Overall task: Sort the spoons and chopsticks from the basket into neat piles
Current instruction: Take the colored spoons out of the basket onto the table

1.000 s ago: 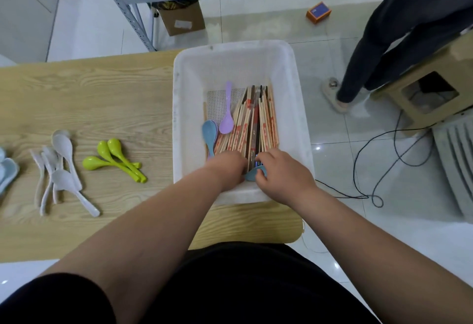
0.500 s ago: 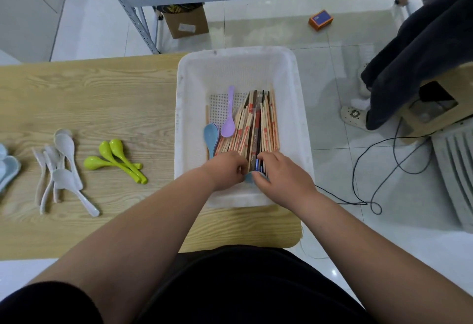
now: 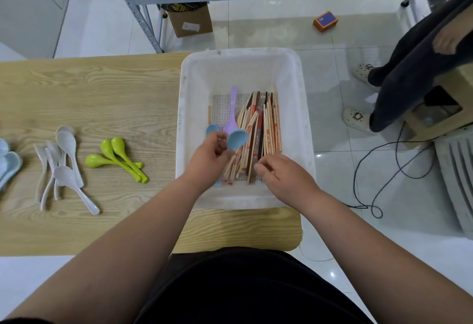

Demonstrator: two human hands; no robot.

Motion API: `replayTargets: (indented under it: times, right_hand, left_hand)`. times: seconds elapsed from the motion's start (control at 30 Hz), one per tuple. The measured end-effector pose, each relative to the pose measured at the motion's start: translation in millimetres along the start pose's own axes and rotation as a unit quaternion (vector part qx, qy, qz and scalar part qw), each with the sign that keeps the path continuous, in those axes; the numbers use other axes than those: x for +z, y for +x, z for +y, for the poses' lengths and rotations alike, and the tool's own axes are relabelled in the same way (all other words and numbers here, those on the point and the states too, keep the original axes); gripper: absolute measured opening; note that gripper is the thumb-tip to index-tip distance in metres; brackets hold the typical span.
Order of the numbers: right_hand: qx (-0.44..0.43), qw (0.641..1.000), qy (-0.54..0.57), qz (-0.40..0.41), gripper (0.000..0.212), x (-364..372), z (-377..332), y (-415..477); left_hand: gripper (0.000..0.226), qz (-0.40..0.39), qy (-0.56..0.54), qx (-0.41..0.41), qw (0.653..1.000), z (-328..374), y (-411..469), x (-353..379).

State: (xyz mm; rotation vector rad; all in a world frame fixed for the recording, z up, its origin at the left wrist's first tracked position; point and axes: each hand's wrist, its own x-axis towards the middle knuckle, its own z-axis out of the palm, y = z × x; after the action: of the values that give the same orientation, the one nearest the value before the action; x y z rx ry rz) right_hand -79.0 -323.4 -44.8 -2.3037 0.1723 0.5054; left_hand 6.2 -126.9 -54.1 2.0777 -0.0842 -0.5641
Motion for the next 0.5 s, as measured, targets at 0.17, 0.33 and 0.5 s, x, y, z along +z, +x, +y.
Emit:
replayTargets:
  times: [0.17, 0.33, 0.5]
  right_hand:
    - [-0.009, 0.996, -0.083, -0.029, 0.034, 7, -1, 0]
    - [-0.009, 0.993, -0.112, -0.034, 0.031, 7, 0, 1]
    - [-0.012, 0.992, -0.117, -0.035, 0.033, 7, -1, 1]
  left_hand:
    - [0.015, 0.102, 0.045, -0.081, 0.990, 9, 39, -13]
    - [0.033, 0.117, 0.177, -0.082, 0.974, 15, 69, -5]
    - [0.042, 0.058, 0.307, -0.102, 0.944, 10, 82, 8]
